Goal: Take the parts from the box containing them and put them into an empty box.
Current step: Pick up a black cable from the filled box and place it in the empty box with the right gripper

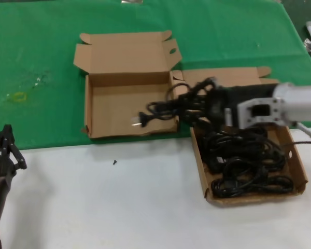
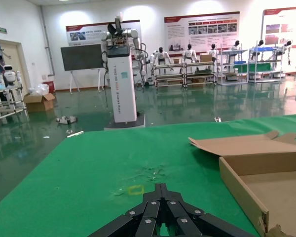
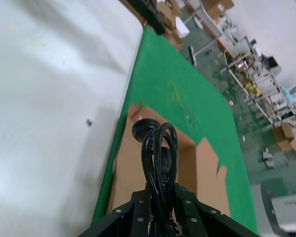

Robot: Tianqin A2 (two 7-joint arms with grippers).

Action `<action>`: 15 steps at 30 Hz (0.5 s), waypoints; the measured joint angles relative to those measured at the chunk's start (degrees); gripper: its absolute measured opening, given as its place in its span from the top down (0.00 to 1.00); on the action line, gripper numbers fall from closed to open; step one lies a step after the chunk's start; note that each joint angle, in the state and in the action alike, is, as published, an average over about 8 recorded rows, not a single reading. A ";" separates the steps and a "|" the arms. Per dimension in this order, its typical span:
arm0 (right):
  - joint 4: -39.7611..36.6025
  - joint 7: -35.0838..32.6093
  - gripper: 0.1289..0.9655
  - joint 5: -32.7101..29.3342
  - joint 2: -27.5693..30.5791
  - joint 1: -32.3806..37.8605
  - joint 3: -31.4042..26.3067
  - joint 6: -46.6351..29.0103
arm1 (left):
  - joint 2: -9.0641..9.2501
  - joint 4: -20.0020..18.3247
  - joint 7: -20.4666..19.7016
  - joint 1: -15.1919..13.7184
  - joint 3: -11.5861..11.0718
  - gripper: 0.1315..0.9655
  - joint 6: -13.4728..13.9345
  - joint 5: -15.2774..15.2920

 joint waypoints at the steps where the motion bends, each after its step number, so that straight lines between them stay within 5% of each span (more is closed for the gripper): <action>1: -0.62 -0.15 0.89 -0.23 -0.94 0.66 -0.46 0.03 | 0.00 0.00 0.00 0.00 0.00 0.99 0.00 0.00; 15: -15.99 -6.89 0.89 -2.41 -14.45 9.74 -5.35 1.97 | 0.00 0.00 0.00 0.00 0.00 0.99 0.00 0.00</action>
